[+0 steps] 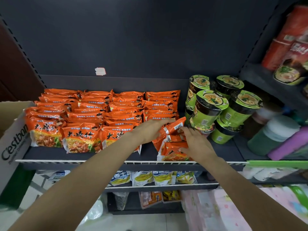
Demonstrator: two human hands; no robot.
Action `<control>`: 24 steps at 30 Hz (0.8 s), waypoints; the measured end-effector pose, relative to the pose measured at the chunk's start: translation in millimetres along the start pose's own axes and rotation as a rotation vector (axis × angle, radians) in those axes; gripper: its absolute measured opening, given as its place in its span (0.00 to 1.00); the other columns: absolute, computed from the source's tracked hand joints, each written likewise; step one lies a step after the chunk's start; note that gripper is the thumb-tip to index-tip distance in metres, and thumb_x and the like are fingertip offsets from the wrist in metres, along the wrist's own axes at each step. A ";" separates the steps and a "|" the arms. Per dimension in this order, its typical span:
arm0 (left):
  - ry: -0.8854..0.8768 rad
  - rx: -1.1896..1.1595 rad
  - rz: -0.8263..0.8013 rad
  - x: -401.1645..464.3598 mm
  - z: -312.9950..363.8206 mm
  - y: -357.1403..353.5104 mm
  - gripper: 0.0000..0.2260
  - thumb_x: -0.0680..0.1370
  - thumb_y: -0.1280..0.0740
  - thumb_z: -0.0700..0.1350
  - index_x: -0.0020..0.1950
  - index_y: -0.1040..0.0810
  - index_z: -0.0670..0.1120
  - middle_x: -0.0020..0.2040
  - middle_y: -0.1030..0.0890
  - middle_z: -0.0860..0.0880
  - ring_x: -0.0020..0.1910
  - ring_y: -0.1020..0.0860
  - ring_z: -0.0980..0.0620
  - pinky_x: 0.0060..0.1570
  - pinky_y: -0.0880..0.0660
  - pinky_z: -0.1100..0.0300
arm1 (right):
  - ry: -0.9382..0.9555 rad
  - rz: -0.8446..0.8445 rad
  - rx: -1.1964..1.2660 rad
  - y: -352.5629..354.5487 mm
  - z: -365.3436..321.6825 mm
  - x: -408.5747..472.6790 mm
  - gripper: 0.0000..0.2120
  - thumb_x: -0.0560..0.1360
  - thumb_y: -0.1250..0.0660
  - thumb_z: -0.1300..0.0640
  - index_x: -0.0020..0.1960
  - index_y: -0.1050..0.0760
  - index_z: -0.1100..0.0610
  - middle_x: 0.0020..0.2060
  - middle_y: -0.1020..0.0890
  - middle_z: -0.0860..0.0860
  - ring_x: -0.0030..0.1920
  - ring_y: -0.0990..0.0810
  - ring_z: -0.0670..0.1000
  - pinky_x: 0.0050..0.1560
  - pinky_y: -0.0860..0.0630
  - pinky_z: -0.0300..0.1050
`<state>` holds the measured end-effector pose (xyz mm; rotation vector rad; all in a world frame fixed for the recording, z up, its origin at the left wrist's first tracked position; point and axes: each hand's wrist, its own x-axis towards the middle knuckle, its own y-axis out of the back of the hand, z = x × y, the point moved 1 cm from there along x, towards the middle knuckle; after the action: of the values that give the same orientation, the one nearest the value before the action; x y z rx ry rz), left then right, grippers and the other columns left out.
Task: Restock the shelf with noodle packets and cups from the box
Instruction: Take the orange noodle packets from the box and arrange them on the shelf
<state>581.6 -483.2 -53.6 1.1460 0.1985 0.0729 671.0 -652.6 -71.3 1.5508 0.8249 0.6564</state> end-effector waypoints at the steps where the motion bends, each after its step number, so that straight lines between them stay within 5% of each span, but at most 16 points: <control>1: -0.022 -0.005 0.023 -1.3 2.7 -0.3 0.33 0.78 0.39 0.34 0.74 0.44 0.62 0.57 0.23 0.43 0.52 0.23 0.44 0.50 0.24 0.47 | 0.002 -0.001 -0.009 0.0 1.1 -2.1 0.34 0.73 0.31 0.49 0.73 0.45 0.51 0.62 0.30 0.51 0.64 0.31 0.53 0.61 0.30 0.49; 7: -0.006 -0.088 0.125 2.1 7.5 -2.1 0.20 0.80 0.42 0.34 0.68 0.27 0.51 0.58 0.27 0.45 0.61 0.28 0.46 0.58 0.32 0.62 | 0.055 -0.024 -0.074 -1.7 4.3 -8.6 0.26 0.76 0.35 0.52 0.72 0.38 0.46 0.61 0.31 0.50 0.63 0.32 0.53 0.62 0.31 0.49; 11: -0.070 -0.037 -0.071 0.5 6.0 -0.9 0.27 0.75 0.44 0.26 0.71 0.31 0.47 0.67 0.30 0.49 0.67 0.33 0.50 0.57 0.40 0.71 | 0.058 -0.009 -0.047 -3.9 2.3 -6.2 0.25 0.76 0.35 0.53 0.71 0.36 0.45 0.63 0.31 0.49 0.64 0.32 0.53 0.64 0.32 0.49; 16: -0.166 0.173 -0.064 -0.9 4.9 -0.3 0.27 0.76 0.38 0.29 0.72 0.33 0.47 0.66 0.30 0.49 0.62 0.29 0.50 0.50 0.33 0.64 | 0.054 -0.005 -0.046 -5.1 2.9 -3.7 0.25 0.76 0.35 0.53 0.71 0.36 0.44 0.64 0.31 0.49 0.64 0.33 0.52 0.64 0.33 0.49; 19: -0.155 0.215 0.002 4.0 6.4 -1.1 0.25 0.76 0.34 0.35 0.72 0.32 0.47 0.60 0.28 0.48 0.58 0.27 0.49 0.54 0.29 0.58 | 0.054 -0.014 -0.063 -3.1 3.4 -3.0 0.25 0.77 0.35 0.53 0.71 0.37 0.44 0.62 0.31 0.49 0.64 0.33 0.52 0.65 0.33 0.49; 24: -0.049 0.136 0.071 13.3 2.1 -1.3 0.21 0.78 0.34 0.40 0.71 0.31 0.45 0.61 0.28 0.47 0.60 0.28 0.49 0.58 0.31 0.61 | 0.096 -0.015 -0.036 -4.8 7.7 -7.4 0.23 0.76 0.34 0.55 0.70 0.34 0.47 0.63 0.31 0.49 0.64 0.33 0.52 0.66 0.34 0.50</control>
<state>595.0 -483.4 -55.6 1.2893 0.1206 0.0952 672.1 -662.9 -76.9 1.4886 0.8914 0.7359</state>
